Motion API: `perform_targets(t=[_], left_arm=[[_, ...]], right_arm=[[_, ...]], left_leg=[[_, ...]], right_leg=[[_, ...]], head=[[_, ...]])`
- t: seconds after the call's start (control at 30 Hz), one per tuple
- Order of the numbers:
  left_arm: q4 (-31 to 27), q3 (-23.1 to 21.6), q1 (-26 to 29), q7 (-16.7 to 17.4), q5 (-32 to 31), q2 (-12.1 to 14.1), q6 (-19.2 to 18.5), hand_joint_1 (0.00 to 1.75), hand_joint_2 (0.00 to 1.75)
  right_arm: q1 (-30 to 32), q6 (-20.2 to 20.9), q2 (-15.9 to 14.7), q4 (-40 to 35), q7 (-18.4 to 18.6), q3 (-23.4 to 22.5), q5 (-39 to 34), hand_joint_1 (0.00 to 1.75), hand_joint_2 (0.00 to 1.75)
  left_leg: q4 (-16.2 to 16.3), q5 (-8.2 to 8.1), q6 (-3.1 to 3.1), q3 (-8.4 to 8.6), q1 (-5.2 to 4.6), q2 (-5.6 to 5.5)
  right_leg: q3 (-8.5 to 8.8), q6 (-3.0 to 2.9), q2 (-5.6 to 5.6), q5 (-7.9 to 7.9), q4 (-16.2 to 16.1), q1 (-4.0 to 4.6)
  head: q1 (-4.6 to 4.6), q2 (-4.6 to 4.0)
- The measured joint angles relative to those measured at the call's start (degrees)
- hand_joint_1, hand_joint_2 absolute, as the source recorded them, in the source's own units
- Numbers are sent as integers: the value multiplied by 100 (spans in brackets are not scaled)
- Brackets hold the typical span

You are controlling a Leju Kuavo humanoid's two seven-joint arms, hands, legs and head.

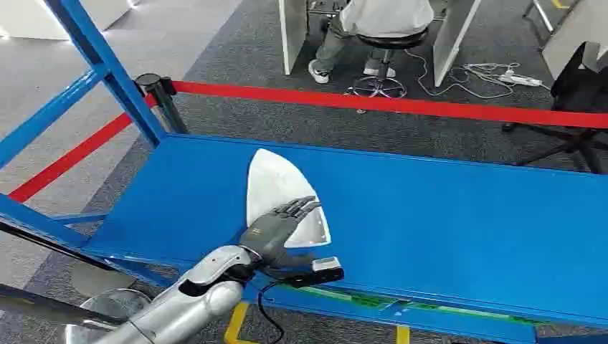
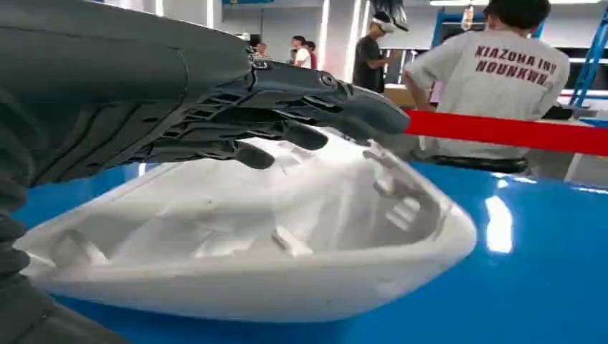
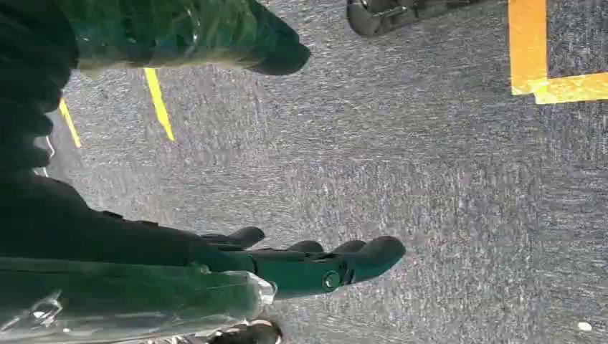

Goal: Take the parts from the cabinet and place them on the table.

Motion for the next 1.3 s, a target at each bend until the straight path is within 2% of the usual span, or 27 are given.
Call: perform_targets(t=[0.23, 0.27, 0.33, 0.37, 0.5, 0.6, 1.13, 1.2, 1.3], left_arm=[[201, 52, -51, 2, -20, -87, 37, 0, 175], [232, 57, -57, 2, -37, -96, 42, 12, 175], [299, 61, -66, 24, -39, -109, 39, 145, 175], [323, 68, -69, 48, -42, -116, 41, 152, 175], [393, 129, -81, 107, -85, -138, 44, 152, 175], [437, 164, -85, 125, -98, -142, 46, 175, 175], [454, 192, -133, 168, -151, -184, 61, 175, 175], [452, 208, -131, 37, -13, -188, 120, 175, 175], [351, 383, -70, -598, 790, -229, 175, 175, 175]], right_arm=[[1, -9, 0, 0, -2, -2, 33, 0, 175], [1, -15, 0, 0, -9, -2, 39, 0, 175], [1, -35, 0, 0, -35, -4, 48, 0, 175], [1, -42, 0, 0, -44, -7, 52, 0, 175], [1, -48, 0, 0, -74, -26, 81, 0, 175], [3, -48, 0, 0, -79, -31, 87, 0, 175], [3, -63, 0, 0, -186, -94, 98, 0, 175], [3, -63, 0, 0, -203, -109, 98, 0, 175], [5, -72, 0, 0, -229, -131, 118, 0, 175]], left_leg=[[0, 0, 0, 0, 0, 0], [0, 0, 0, 0, 0, 0], [0, 0, 0, 0, 0, 0], [0, 0, 0, 0, 0, 0], [0, 0, 0, 0, 0, 0], [0, 0, 0, 0, 0, 0], [0, 2, -3, 7, 0, 0], [0, 2, -3, 7, 0, 0], [0, 2, -3, 7, 0, 0]], right_leg=[[1, 0, 0, 0, 0, 0], [1, 0, -1, 0, 0, 0], [1, 0, 0, 0, 0, 0], [1, 0, 0, 0, 0, 0], [1, 0, -1, 0, 0, 0], [0, 0, -1, 0, 0, 0], [10, 1, -2, 2, 0, 0], [10, 1, -2, 2, 0, 0], [9, 0, -2, 2, 0, 0]], head=[[2, 2], [2, 2], [2, 2], [2, 2], [2, 2], [2, 2], [2, 2], [2, 2], [2, 0]])
